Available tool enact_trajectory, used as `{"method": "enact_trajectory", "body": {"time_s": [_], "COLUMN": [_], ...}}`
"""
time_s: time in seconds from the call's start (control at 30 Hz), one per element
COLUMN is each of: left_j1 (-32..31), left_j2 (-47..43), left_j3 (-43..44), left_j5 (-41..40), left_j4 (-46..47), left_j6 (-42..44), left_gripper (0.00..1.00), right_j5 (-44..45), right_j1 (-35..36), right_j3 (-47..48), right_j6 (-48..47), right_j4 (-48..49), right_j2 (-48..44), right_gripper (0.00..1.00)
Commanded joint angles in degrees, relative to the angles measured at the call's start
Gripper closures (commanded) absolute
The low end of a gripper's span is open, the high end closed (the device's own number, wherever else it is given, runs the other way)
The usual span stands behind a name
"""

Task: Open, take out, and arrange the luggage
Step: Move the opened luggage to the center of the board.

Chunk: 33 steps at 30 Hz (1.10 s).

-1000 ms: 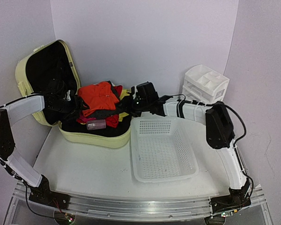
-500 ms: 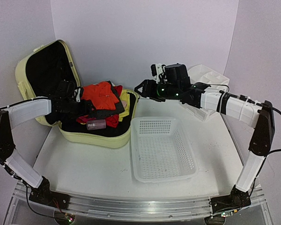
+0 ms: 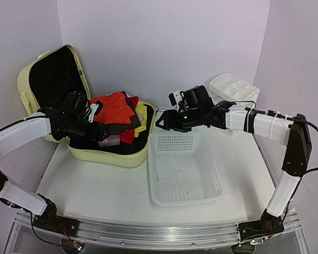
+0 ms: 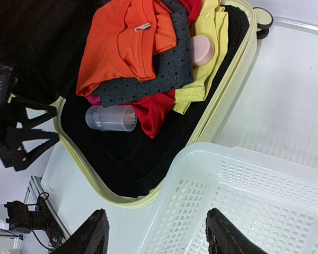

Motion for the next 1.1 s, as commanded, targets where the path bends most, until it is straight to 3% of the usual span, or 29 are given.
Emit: {"method": "enact_trajectory", "body": {"time_s": [0.0,0.33,0.6,0.9,1.07], "left_j1": [-1.7,-1.7,-1.4,10.0,11.8], "left_j2": [-9.1,-17.5,-20.3,-17.8,-12.6], "left_j3": [-2.5,-0.7,5.4,7.4,8.9], "left_j5": [-1.2,-25.9,-46.3,-49.2,-53.3], "left_j4": [-7.6,-16.4,-25.5,-27.7,-22.7], "left_j6": [5.9,-8.9,-15.5,-21.0,-18.9], "left_gripper": [0.14,0.12,0.01,0.0,0.0], "right_j5": [-1.4,5.2,16.8,18.9,18.2], "right_j1": [0.0,0.0,0.0,0.0,0.0], "right_j3": [1.2,19.9,33.6,45.1,48.0], "right_j6": [-0.5,5.8,9.5,11.4,10.8], "right_j4": [-2.2,-8.3,-10.8,-13.9,-14.1], "right_j2": [-0.8,14.9,27.4,38.7,41.9], "right_gripper": [0.33,0.33,0.35,0.36,0.37]}}
